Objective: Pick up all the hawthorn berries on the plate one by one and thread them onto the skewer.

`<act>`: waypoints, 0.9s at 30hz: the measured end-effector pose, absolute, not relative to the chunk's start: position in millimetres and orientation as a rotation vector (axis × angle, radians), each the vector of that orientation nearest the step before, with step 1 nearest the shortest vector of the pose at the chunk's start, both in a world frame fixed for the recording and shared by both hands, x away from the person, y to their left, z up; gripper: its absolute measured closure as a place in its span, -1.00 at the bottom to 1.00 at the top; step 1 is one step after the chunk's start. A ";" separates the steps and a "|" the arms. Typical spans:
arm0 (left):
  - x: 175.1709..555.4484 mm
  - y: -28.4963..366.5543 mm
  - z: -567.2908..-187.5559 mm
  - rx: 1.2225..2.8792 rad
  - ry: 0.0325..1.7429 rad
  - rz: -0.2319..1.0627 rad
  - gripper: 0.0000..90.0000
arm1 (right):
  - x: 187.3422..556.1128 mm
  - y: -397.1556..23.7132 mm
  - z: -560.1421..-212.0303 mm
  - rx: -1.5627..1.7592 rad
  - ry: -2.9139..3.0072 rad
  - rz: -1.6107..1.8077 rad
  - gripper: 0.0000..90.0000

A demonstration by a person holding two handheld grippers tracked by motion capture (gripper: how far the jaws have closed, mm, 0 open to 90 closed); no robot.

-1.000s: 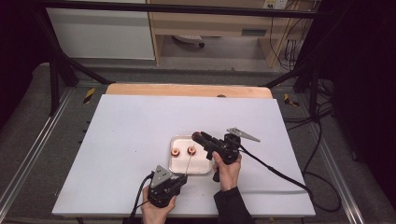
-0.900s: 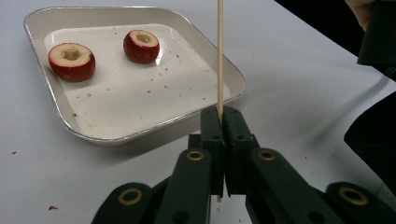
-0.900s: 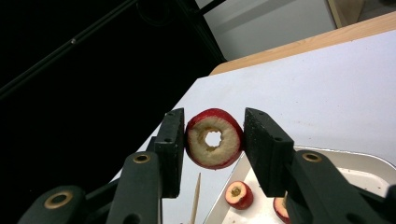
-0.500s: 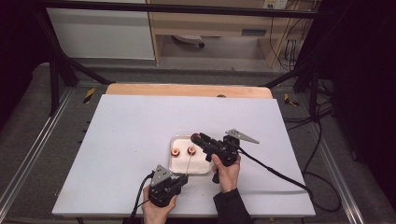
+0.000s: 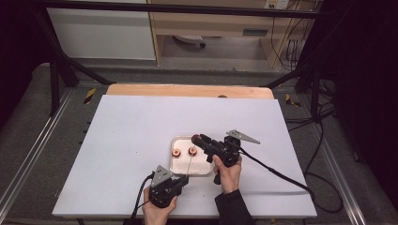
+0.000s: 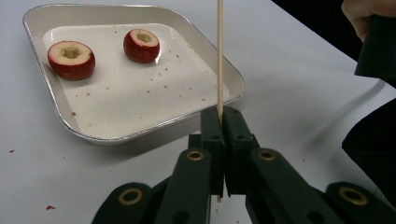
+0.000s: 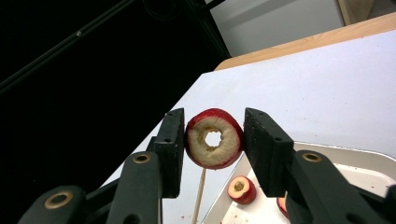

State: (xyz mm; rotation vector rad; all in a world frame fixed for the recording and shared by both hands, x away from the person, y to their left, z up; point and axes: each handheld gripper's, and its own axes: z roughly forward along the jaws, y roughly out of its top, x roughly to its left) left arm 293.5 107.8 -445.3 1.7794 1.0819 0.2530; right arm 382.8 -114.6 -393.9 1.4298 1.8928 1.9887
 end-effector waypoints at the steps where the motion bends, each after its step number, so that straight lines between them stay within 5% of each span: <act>1: 293.7 107.8 -445.5 1.777 1.085 0.250 0.97 | 382.4 -114.3 -394.0 1.435 1.899 1.990 0.34; 27: 304.9 109.7 -436.5 1.790 1.100 0.281 0.97 | 368.9 -103.2 -417.2 1.338 2.209 1.909 0.35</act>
